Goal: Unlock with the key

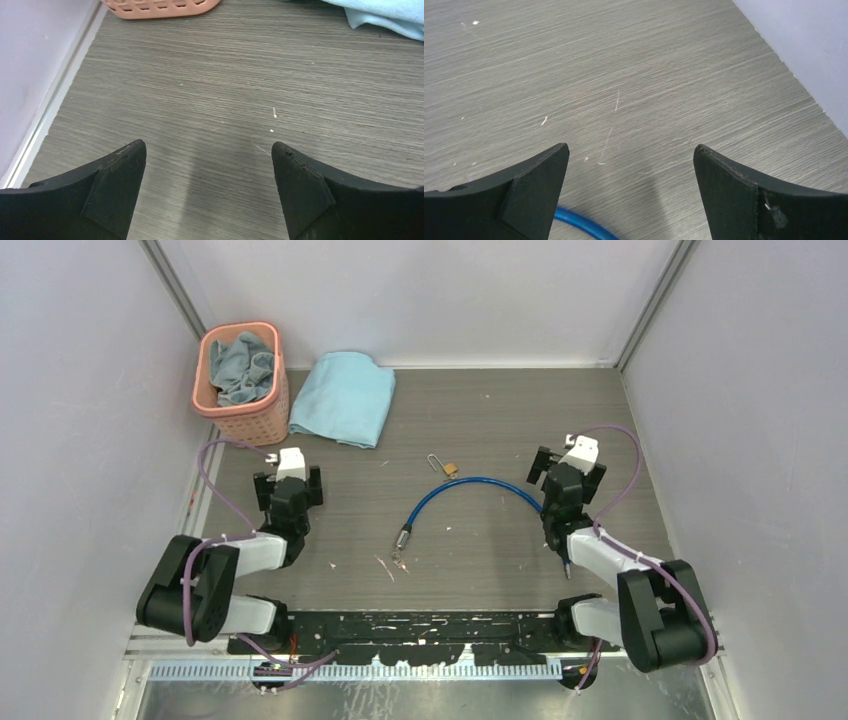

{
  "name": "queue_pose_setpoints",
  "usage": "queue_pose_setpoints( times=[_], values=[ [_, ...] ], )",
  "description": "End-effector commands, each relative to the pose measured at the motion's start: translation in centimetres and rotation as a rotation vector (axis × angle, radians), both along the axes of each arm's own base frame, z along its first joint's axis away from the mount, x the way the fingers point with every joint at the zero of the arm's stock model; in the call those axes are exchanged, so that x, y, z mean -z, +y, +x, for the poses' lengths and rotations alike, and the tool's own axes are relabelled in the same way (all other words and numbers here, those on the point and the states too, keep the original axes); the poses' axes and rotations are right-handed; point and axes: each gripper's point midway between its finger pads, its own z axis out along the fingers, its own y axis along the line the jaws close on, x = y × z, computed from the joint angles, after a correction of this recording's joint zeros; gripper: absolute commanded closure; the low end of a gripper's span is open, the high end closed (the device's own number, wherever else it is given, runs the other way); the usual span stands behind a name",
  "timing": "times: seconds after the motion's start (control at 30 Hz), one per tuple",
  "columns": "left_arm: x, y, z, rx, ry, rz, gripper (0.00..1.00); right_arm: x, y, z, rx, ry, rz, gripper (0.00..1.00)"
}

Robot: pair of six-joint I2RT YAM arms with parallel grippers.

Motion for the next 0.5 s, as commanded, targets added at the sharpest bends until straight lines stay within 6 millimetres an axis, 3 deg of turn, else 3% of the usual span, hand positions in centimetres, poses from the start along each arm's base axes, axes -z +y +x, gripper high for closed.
queue_pose_setpoints(
  times=[0.0,0.17,0.33,0.47],
  values=[
    [-3.3,-0.4,2.8,0.030,-0.158,-0.012,0.05,-1.8,-0.7,2.4,-0.018,-0.126,0.097,0.00],
    [-2.3,0.4,3.6,0.027,-0.193,-0.036,0.05,-2.4,-2.5,4.1,-0.003,-0.176,0.128,0.00],
    [-1.6,0.1,4.3,0.060,-0.140,-0.049,0.06,-2.3,-2.6,5.8,-0.033,-0.156,0.121,0.00],
    [-0.8,-0.2,4.8,0.093,-0.102,-0.067,0.06,-2.1,-2.4,5.2,-0.044,-0.153,0.127,0.00]
  ],
)
